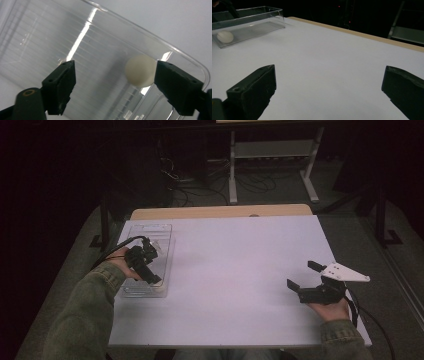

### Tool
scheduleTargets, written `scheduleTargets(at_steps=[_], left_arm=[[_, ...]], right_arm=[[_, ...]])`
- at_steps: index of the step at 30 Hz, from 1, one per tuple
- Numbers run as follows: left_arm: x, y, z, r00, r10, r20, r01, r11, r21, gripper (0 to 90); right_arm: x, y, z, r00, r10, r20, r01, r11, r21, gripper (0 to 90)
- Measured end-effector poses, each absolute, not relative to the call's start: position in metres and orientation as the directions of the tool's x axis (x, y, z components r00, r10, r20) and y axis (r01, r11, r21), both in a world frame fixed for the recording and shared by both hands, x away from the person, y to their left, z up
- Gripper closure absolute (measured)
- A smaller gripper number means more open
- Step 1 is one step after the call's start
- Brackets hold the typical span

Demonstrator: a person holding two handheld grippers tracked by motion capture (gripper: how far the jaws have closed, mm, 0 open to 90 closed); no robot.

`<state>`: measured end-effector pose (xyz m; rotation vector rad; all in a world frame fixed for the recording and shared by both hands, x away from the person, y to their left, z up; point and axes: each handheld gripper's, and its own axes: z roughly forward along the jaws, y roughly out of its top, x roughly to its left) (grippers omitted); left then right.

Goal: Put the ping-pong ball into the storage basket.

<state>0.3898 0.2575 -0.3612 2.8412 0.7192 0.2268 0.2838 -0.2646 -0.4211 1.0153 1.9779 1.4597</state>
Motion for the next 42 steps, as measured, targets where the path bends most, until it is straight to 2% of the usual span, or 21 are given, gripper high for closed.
scheduleTargets(at_steps=[4,7,22,42], left_arm=[[0.388,0.264,-0.356,0.857,0.505,0.105,0.466,-0.845,0.263,10.9],[0.387,0.268,-0.353,0.838,0.535,0.109,0.488,-0.822,0.294,0.1],[0.377,0.284,-0.334,0.823,0.562,0.082,0.477,-0.763,0.436,0.0],[0.352,0.302,-0.317,0.791,0.602,0.105,0.44,-0.68,0.586,0.0]], right_arm=[[0.283,-0.265,-0.421,-0.612,0.79,0.051,0.282,0.158,0.946,0.0],[0.283,-0.265,-0.421,-0.61,0.79,0.051,0.283,0.157,0.946,0.0],[0.282,-0.265,-0.422,-0.611,0.79,0.05,0.286,0.161,0.945,0.0],[0.281,-0.266,-0.42,-0.607,0.794,0.045,0.277,0.158,0.948,0.0]])
